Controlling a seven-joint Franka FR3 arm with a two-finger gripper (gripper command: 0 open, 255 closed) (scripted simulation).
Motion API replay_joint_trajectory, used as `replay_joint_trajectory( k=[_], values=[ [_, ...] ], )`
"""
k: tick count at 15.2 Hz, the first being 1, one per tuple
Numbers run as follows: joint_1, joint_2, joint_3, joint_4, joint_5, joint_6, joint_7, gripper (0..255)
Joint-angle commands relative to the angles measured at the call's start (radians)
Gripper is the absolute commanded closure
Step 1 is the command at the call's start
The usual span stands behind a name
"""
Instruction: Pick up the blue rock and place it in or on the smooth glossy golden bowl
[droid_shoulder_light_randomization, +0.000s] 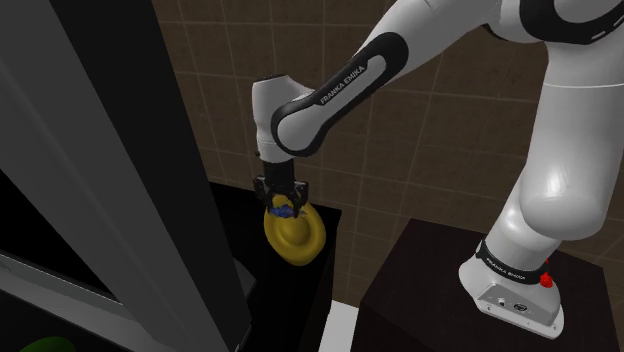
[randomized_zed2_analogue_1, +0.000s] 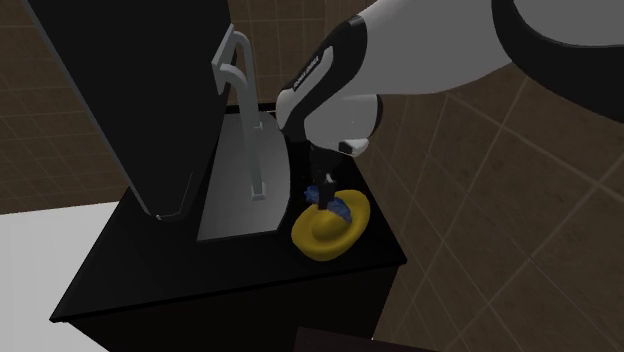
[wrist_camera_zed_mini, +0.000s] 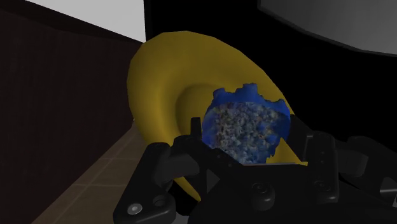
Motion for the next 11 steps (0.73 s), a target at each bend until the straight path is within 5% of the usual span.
replay_joint_trajectory(
  k=[1,11],
  values=[
    [0.003,0.022,-0.004,-0.006,-0.011,0.025,0.005,255],
    [0.012,0.068,-0.014,-0.02,-0.033,0.081,0.016,255]
  ],
)
